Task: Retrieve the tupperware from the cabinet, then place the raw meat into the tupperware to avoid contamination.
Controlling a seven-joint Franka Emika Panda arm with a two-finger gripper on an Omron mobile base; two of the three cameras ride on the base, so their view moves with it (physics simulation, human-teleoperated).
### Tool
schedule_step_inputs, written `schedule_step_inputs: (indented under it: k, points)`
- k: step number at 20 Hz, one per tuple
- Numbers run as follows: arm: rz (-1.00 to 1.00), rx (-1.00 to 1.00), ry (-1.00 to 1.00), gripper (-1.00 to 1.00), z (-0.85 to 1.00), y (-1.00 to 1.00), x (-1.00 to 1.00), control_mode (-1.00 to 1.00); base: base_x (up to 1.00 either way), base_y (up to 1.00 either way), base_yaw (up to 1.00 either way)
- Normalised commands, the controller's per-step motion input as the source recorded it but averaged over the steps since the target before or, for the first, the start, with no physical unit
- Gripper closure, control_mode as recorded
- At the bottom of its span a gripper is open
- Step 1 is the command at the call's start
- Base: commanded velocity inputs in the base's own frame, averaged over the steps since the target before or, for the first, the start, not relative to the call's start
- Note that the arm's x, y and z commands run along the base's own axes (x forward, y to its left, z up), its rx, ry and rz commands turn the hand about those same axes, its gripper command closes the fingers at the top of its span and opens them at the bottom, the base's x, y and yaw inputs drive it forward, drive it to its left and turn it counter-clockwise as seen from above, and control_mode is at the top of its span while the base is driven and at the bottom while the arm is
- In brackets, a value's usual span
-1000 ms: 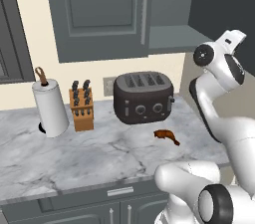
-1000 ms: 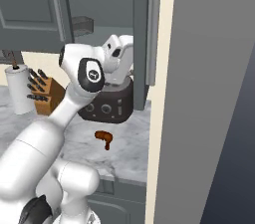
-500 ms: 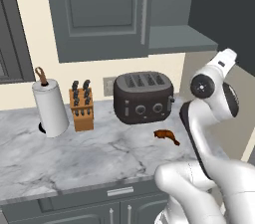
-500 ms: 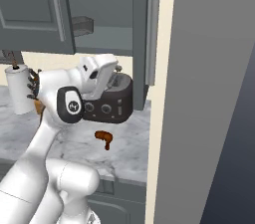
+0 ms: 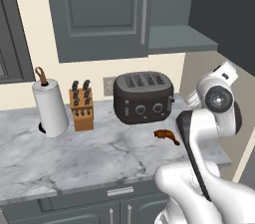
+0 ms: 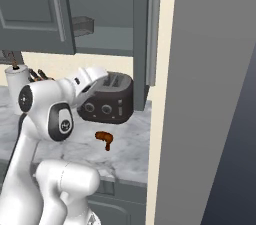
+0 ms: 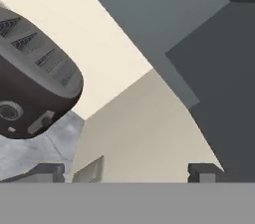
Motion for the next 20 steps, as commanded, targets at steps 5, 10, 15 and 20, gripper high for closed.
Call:
schedule_step_inputs:
  k: [5,10,15,20]
  points:
    - [0.13,0.28,0.0,-1.0,0.05,0.36,-0.08,-1.0,0.0,0.0,0.0]
    - [0.13,0.27,0.0,-1.0,0.12,0.38,-0.02,-1.0,0.0,0.0,0.0]
    - [0.13,0.26,-0.01,-1.0,0.16,0.37,-0.05,-1.0,0.0,0.0,0.0]
    - [0.12,0.27,-0.04,-1.0,0.23,0.32,-0.09,-1.0,0.0,0.0,0.0]
